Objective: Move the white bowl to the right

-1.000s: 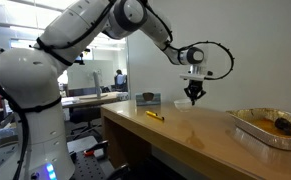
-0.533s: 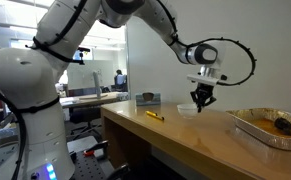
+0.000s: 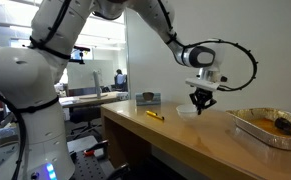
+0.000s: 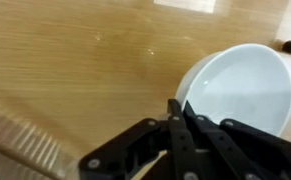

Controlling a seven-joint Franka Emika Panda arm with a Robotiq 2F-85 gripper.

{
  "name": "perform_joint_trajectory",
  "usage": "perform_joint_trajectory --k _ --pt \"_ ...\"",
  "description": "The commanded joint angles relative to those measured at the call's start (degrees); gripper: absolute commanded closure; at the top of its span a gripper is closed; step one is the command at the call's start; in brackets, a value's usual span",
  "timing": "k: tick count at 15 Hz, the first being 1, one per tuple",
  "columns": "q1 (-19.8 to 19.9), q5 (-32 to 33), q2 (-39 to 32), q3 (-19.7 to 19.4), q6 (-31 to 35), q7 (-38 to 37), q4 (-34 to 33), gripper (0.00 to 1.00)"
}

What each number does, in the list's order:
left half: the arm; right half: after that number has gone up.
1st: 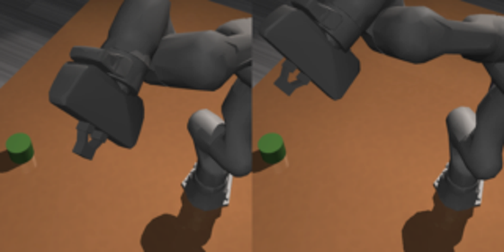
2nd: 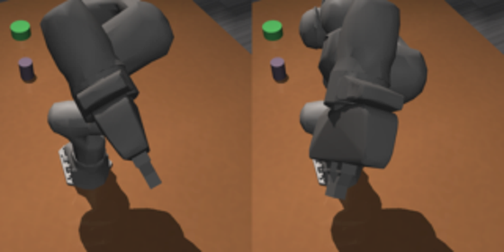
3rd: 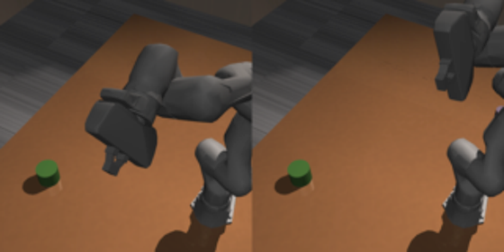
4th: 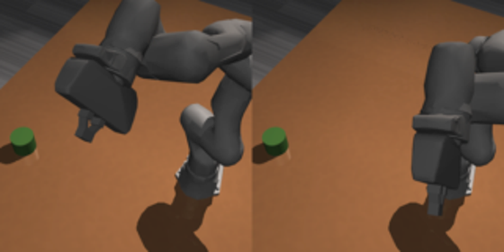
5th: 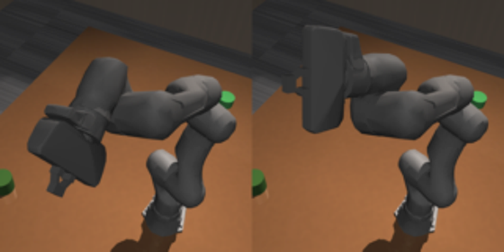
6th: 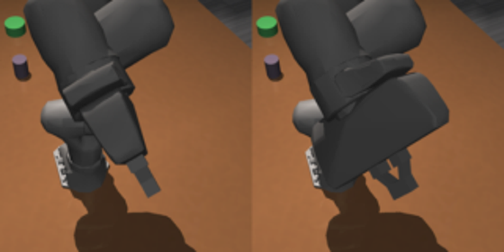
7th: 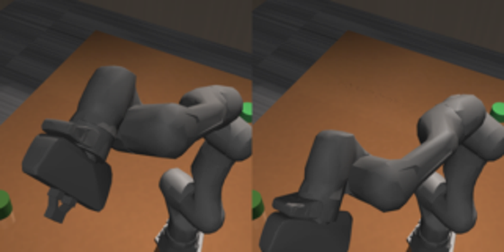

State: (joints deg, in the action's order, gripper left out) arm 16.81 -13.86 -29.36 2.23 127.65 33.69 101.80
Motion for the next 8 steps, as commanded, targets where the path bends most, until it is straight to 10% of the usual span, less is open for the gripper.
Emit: perform_joint_trajectory --k 1,8 --pt "0.1 -1.6 2.6 0.9 4.2 1.7 4.6 0.99" --pt "0.4 -2.5 2.8 1.6 4.6 2.1 6.3 0.99"
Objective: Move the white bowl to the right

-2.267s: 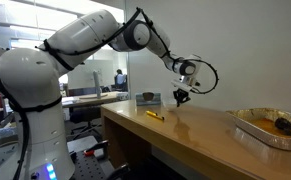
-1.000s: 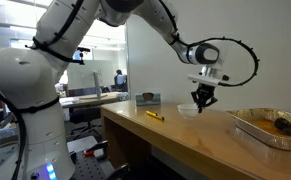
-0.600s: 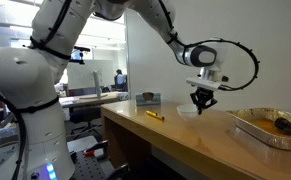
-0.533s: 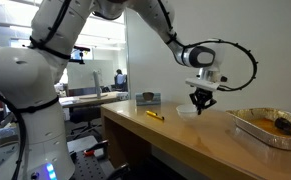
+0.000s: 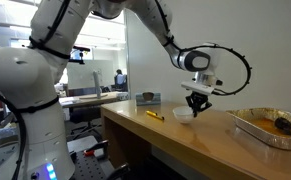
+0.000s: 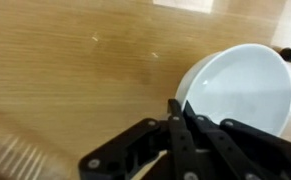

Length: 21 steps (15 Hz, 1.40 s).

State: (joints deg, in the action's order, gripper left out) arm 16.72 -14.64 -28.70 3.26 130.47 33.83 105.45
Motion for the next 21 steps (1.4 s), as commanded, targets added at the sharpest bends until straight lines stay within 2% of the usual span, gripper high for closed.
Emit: perform_joint_trajectory --k 1,6,11,18,21 --pt "0.3 -1.6 2.3 0.5 1.9 1.7 2.9 0.75" --pt "0.0 -1.2 4.1 0.2 1.6 2.0 4.0 0.38" --pt "-1.8 1.7 10.2 -1.5 -3.6 -1.5 7.1 0.01" --pt "-10.3 14.4 20.3 -2.8 -7.1 -16.5 13.1 0.00" --pt "-12.9 16.0 23.0 -2.2 -8.1 -19.5 14.4 0.00"
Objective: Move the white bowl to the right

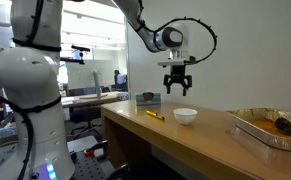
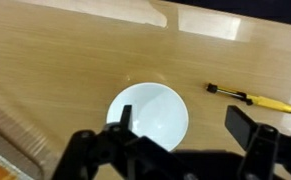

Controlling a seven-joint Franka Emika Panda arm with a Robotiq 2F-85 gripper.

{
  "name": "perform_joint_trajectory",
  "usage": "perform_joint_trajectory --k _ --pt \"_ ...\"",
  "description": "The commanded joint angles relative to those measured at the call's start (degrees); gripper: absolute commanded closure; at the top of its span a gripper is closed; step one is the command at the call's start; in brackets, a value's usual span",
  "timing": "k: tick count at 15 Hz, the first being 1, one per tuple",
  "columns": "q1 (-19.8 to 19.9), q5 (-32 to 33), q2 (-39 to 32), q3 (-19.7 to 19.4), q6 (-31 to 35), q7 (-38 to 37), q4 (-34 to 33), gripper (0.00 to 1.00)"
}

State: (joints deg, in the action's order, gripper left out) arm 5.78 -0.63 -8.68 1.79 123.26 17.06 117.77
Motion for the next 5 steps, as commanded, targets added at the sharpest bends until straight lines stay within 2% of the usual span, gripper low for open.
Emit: perform_joint_trajectory --k 1,5 --pt "-2.5 2.3 3.9 -0.7 -1.0 -3.2 2.5 0.00" --pt "-3.4 2.1 6.8 -0.7 -0.2 -2.1 4.4 0.00"
